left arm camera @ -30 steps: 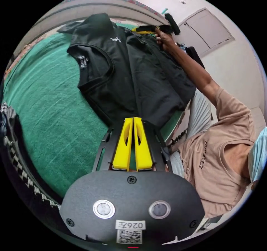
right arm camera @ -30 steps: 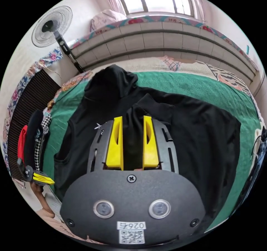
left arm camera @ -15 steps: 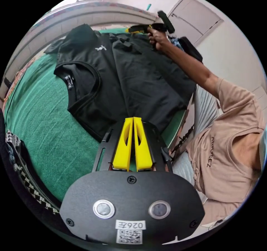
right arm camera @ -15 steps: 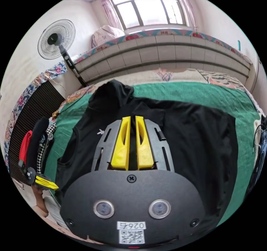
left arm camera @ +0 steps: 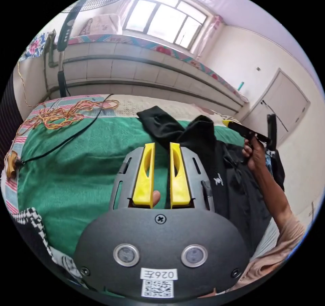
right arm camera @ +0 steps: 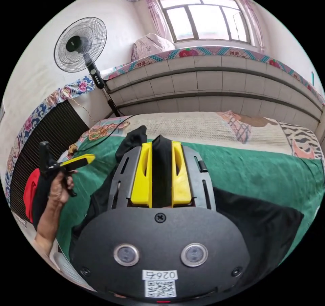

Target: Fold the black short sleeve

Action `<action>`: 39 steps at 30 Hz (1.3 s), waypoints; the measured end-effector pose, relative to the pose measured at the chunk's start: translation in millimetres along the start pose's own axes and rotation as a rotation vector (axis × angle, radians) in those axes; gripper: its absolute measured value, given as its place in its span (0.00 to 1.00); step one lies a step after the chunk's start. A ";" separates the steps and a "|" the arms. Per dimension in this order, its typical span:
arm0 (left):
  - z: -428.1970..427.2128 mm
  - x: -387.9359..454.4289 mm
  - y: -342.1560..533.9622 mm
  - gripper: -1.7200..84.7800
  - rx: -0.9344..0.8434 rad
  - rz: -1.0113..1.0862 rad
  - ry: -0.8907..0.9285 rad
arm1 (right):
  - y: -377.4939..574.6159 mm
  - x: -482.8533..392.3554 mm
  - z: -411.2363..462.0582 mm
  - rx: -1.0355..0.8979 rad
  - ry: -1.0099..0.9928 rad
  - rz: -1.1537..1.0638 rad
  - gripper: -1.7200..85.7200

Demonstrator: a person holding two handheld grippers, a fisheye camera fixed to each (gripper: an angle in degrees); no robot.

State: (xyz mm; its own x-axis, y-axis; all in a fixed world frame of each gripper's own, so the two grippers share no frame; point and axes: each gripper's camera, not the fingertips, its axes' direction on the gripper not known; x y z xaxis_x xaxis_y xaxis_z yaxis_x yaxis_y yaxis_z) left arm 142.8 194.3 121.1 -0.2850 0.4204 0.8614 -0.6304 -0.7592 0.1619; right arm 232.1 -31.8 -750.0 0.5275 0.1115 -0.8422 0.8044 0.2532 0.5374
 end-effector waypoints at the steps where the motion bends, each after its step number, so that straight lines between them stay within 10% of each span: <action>1: 24.6 -9.5 -12.5 0.14 -0.019 -0.038 0.024 | -14.3 5.7 10.9 -0.015 -0.047 0.022 0.11; 7: 104.0 -36.6 -40.5 0.14 -0.085 -0.147 0.018 | -10.1 6.2 73.0 -0.344 -0.338 -0.022 0.08; 15: 68.3 -36.8 -39.6 0.01 0.156 -0.041 0.502 | 37.6 20.3 -102.3 -0.062 -0.258 -0.036 0.10; 24: 6.6 121.2 -81.2 0.01 0.130 0.599 0.942 | 26.9 16.1 -205.7 -0.023 -0.570 -0.190 0.29; 27: -31.0 182.4 -85.9 0.01 0.128 0.755 0.862 | 45.4 17.0 -252.5 0.057 -0.852 -0.255 0.11; 33: -95.2 277.4 -44.0 0.01 0.088 0.987 0.902 | 118.0 -9.8 -438.0 0.281 -0.684 -0.355 0.06; 39: -68.7 314.1 88.7 0.05 -0.268 1.001 0.902 | 295.7 -89.9 -477.5 -0.115 -0.462 -0.469 0.10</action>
State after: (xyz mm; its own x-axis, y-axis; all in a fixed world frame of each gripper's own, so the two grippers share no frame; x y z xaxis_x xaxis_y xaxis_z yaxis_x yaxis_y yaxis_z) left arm -52.3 293.1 373.0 -0.9974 0.0074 -0.0712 0.0311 -0.8515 -0.5235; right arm 292.2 491.9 -536.4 0.2124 -0.4519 -0.8664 0.9562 0.2787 0.0890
